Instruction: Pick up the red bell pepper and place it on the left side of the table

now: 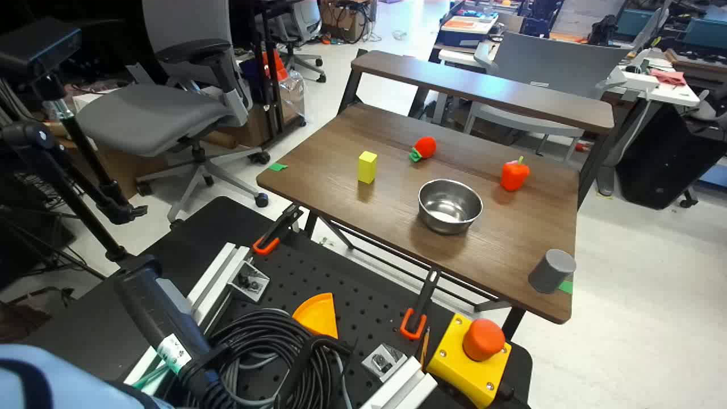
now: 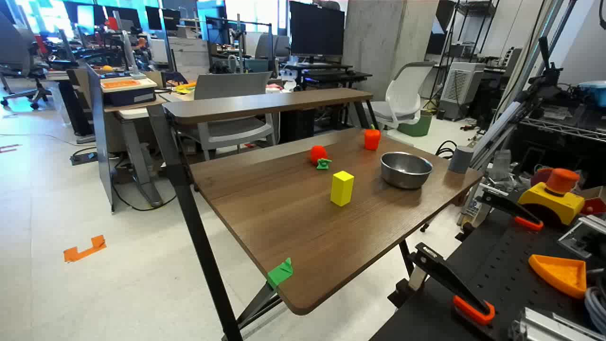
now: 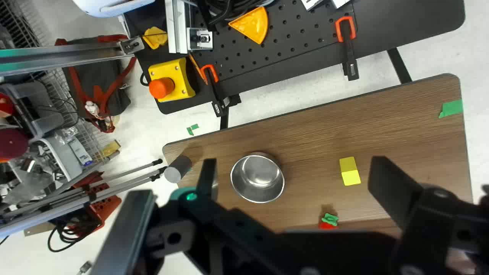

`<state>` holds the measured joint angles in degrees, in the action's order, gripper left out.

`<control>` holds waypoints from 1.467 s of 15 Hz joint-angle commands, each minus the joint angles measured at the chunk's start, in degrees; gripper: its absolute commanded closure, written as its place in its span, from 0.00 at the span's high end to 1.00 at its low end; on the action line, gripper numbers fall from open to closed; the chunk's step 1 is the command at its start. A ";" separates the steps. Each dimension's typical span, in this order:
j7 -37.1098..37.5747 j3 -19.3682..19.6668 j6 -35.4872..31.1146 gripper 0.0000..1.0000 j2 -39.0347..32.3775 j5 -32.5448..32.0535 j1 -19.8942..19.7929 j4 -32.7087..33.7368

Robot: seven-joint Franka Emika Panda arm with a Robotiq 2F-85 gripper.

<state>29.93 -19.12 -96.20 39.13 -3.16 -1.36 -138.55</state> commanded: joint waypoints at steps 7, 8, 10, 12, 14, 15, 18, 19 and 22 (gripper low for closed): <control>0.59 0.89 0.14 1.00 -0.30 -0.58 1.17 0.21; 0.59 0.89 0.14 1.00 -0.30 -0.58 1.17 0.21; 0.80 1.03 -0.33 1.00 -0.67 -0.45 1.01 0.29; 0.02 1.81 -1.56 1.00 -2.67 -1.13 0.27 0.74; -1.39 3.26 -4.70 1.00 -5.92 -2.29 -0.57 1.03; -2.24 4.23 -6.63 1.00 -7.66 -2.77 -0.74 1.16; -5.66 8.09 -14.52 1.00 -15.00 -3.66 -1.20 1.88; -7.06 9.42 -17.14 1.00 -17.91 -3.51 -1.39 2.52; -10.09 13.04 -24.14 1.00 -27.99 -2.67 -2.27 6.26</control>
<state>22.92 -9.16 -115.72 21.07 -5.67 -2.96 -137.64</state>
